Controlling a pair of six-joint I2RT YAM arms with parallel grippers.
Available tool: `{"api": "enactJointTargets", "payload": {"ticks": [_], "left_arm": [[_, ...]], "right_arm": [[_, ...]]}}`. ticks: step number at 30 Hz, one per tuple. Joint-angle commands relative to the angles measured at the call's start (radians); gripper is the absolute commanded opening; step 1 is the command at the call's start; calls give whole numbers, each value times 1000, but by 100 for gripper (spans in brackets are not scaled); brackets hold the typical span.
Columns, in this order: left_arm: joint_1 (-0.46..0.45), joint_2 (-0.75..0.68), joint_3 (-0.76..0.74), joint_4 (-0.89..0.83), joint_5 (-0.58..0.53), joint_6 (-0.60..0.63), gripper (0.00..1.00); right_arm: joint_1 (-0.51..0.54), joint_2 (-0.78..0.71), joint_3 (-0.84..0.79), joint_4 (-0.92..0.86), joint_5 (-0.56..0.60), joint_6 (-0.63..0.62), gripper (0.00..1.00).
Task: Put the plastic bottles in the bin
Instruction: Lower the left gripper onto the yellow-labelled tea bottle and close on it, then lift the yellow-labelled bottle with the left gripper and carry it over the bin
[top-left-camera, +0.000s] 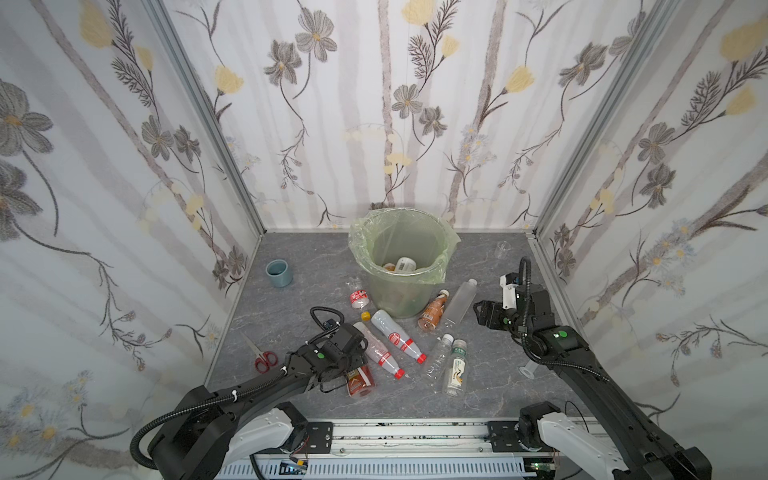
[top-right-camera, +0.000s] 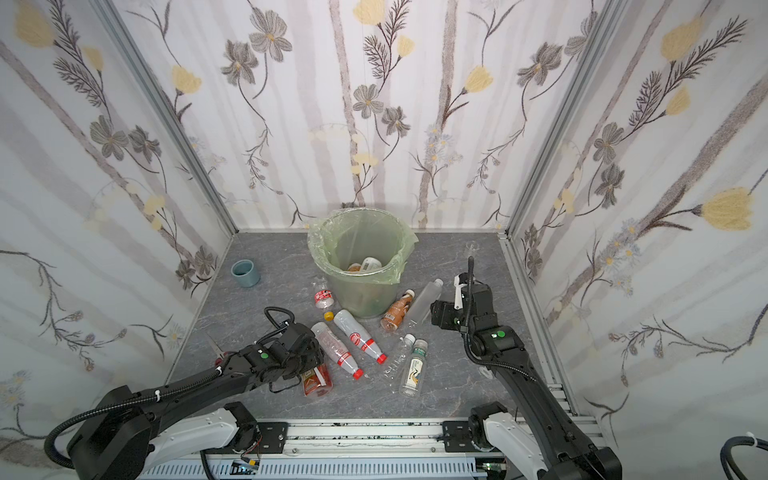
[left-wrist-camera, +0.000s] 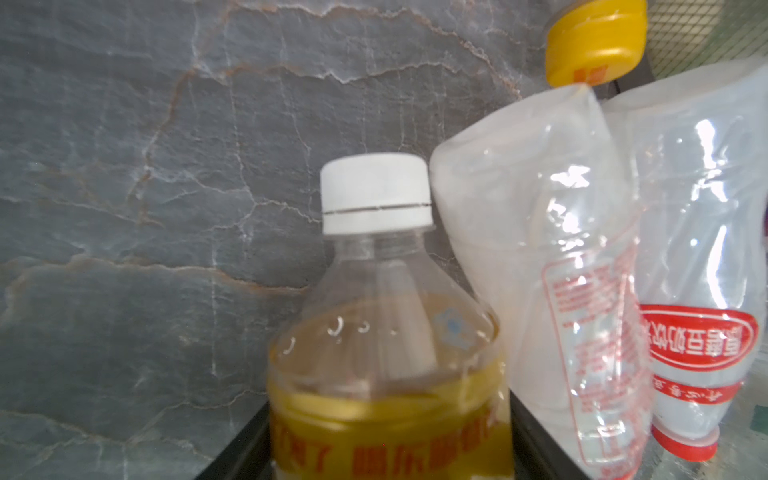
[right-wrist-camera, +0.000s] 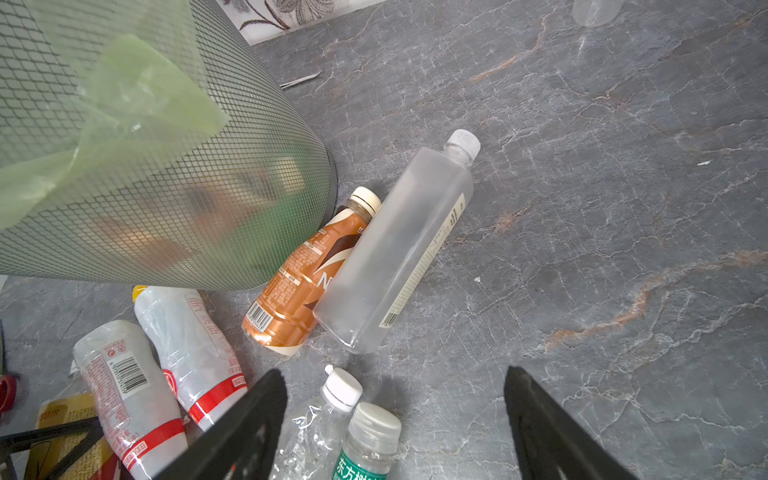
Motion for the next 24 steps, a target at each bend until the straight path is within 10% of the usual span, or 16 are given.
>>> {"api": "enactJointTargets", "payload": {"ticks": [1,24], "left_arm": [[1,-19,9,7,-15,12,68],[92,-193,350,-211,-118,334,55]], "right_arm": [[0,-5,9,22,1,8,83],[1,-41,-2,5,9,4,83]]}}
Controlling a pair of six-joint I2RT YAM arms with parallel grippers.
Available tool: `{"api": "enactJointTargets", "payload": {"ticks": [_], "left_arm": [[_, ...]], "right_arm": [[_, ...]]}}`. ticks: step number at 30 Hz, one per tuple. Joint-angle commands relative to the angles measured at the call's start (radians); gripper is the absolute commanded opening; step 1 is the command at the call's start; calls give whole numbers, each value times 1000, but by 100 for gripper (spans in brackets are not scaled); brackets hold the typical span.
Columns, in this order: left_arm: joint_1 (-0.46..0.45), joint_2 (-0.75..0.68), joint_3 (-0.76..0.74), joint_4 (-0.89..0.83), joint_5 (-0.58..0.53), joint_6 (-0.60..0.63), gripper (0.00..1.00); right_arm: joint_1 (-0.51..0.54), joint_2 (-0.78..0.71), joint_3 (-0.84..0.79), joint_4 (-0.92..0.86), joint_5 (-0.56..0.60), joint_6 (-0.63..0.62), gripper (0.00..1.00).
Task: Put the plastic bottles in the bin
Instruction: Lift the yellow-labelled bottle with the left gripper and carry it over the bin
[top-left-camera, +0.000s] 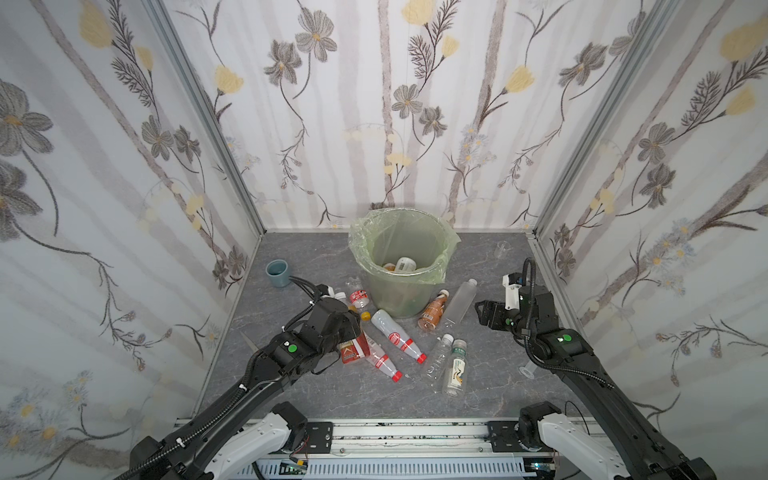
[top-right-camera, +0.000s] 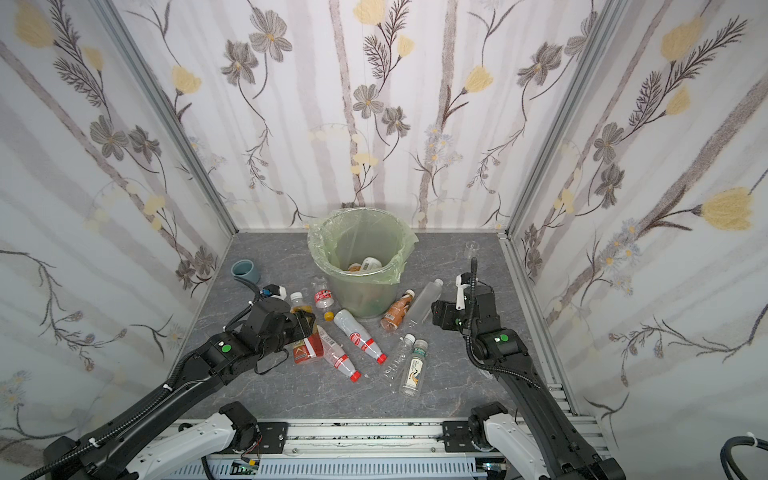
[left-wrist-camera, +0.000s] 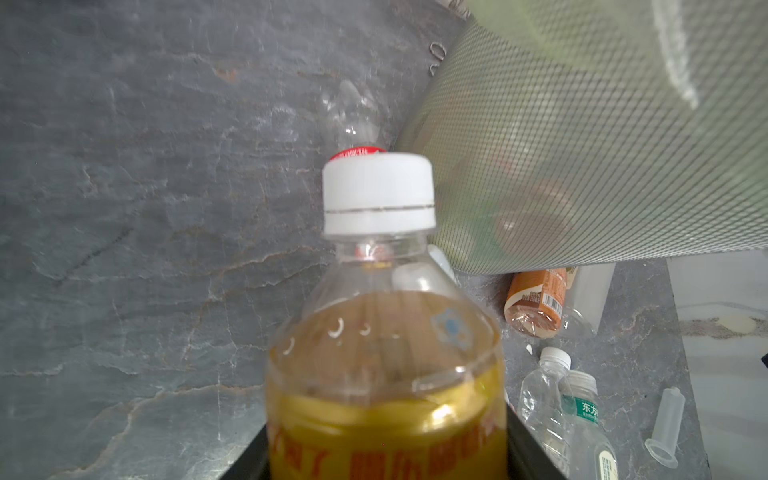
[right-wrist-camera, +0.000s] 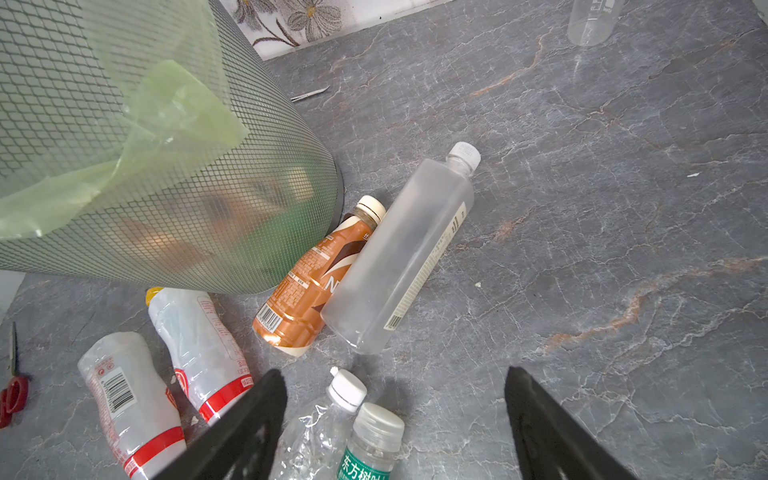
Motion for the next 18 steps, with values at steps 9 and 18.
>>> {"api": "enactJointTargets", "payload": {"ticks": [9,18], "left_arm": [[41,109,221,-55,-49,199,54],[45,163,467,-63,-94,334,50]], "right_arm": [[1,-19,-5,0,9,7,83],[0,-32,-4,-7,12,9,83]]}}
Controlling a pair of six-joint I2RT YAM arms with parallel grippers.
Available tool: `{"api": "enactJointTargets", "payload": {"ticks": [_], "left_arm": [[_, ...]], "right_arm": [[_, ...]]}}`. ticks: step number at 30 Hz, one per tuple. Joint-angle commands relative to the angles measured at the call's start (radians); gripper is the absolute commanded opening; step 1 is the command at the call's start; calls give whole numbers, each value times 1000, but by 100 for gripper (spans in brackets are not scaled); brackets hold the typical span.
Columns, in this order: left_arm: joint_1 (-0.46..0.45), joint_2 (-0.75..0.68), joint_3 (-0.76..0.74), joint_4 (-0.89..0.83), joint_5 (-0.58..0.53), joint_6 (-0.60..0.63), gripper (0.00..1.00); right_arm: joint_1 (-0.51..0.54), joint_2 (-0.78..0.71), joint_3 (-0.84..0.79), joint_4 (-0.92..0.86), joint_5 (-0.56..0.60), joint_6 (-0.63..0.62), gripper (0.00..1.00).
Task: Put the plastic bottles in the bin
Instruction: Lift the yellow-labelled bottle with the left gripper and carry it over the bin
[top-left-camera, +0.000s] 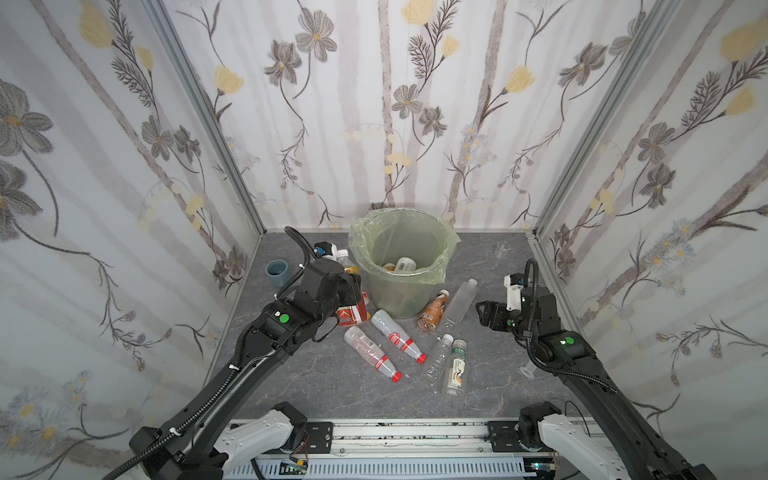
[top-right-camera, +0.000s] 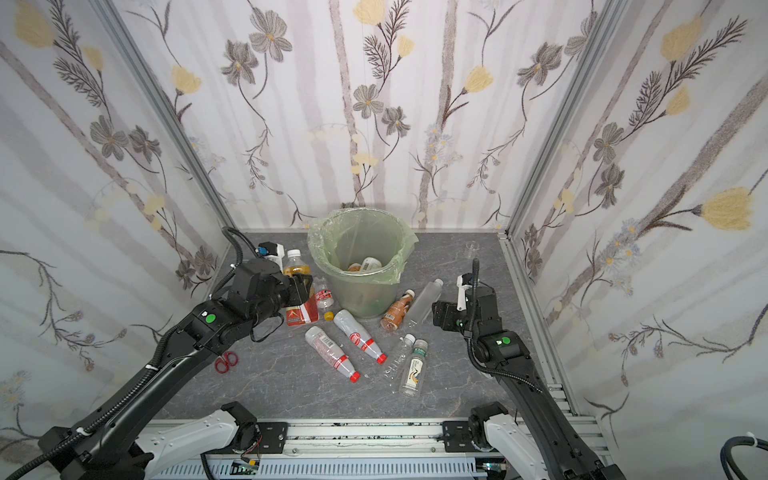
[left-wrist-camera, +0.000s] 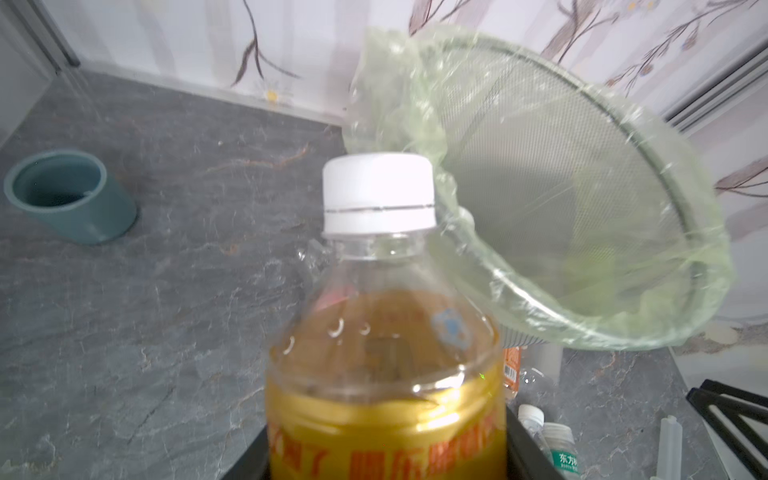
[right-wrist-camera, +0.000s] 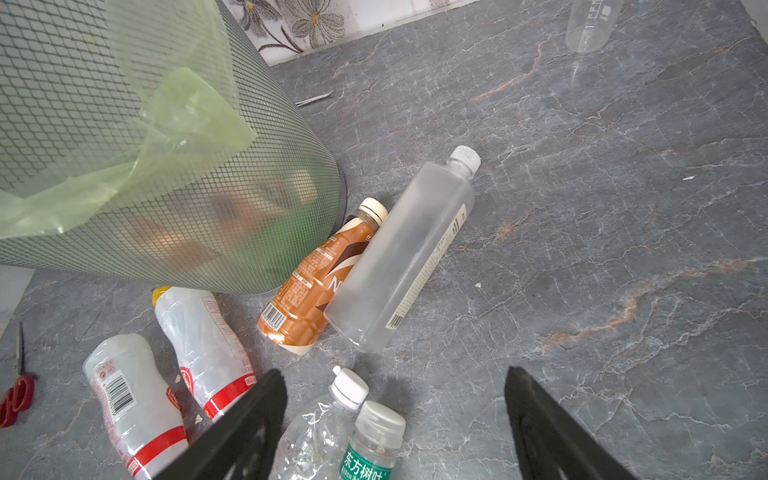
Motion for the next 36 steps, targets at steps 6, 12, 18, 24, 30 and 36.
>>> {"api": "enactJointTargets", "payload": {"ticks": [6,12,18,24,30,36], "left_arm": [[2,60,204,13,-97,148,51],[2,220,425,32,-100,279,52],[2,397,598,72,-69,424,51],[2,511,661,150,-53,518,52],[2,572,665,262,-44,564,54],[2,602,642,369,-14,645,56]], "right_arm": [[1,-3,-1,4,14,9,83],[0,0,5,19,-2,21,83],[1,-5,6,31,-26,38,83],[1,-37,5,24,-24,40,84],[0,-52,8,18,-31,49,84],[0,-66,10,10,-29,51,84]]}}
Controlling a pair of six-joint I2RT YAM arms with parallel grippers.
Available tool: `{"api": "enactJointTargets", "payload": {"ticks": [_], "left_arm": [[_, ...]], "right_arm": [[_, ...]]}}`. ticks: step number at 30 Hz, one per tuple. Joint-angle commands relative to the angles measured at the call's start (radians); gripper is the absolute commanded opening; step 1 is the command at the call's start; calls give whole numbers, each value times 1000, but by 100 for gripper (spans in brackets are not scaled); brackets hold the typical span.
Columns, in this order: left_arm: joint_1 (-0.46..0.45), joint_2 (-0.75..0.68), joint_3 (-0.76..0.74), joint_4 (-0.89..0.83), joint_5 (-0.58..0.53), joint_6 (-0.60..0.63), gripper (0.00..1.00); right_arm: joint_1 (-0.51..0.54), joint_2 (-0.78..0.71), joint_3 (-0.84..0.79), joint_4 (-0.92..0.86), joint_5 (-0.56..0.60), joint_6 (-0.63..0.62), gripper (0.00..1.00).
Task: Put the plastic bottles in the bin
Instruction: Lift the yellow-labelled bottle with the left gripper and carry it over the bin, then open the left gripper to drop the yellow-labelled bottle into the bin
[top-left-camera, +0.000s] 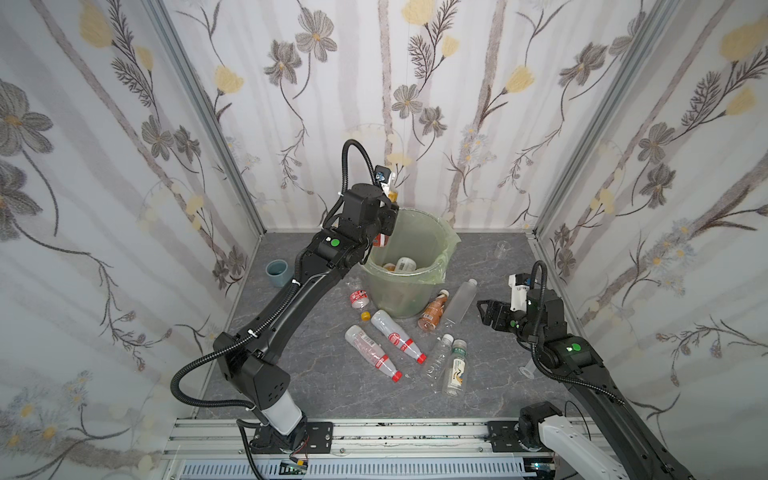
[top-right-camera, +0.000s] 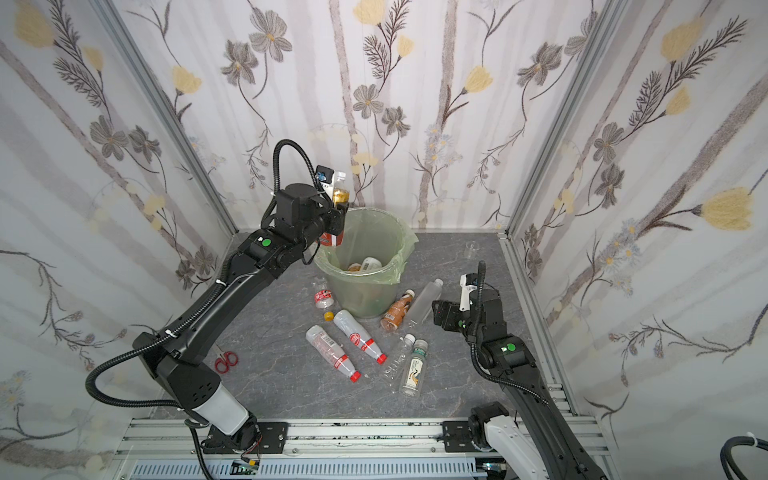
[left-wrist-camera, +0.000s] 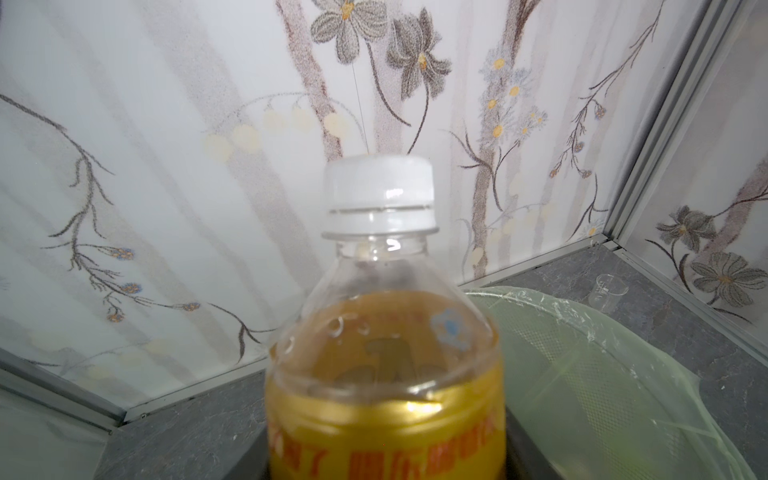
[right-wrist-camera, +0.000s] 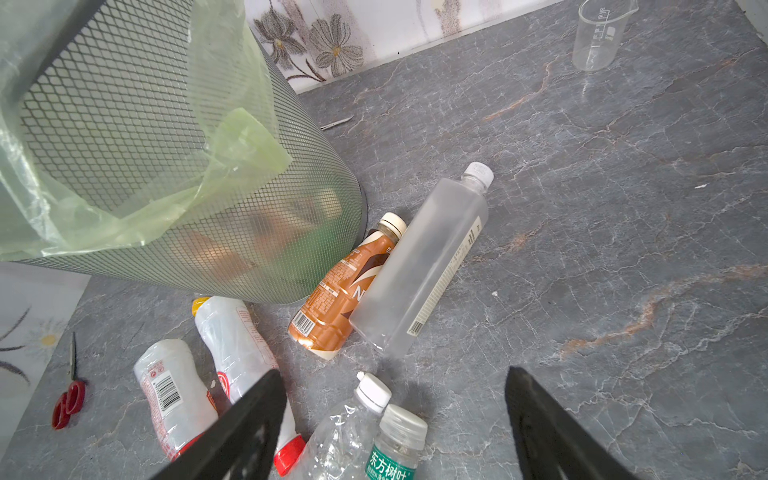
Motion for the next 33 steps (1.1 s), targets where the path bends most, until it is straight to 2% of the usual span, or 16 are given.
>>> {"api": "enactJointTargets", "payload": {"ticks": [1,5,15,24,29,33], "left_arm": [[0,13,-14,128,16,72,56],[3,18,-51,179,5,99,57],[14,-2,-160,256,7,99,75],[16,-50,-224,264,21,87,82],[16,-121,-290,262,35,44,83],[16,-242,-419,258,43,-23,84]], "right_arm": [[1,-6,9,7,-3,9,84],[1,-18,6,3,-3,13,84],[1,-52,-2,-18,5,17,84],[1,-43,-7,-3,-7,30,84],[2,-32,-8,-2,-12,29,84],[2,-23,-20,-8,-17,28,84]]}}
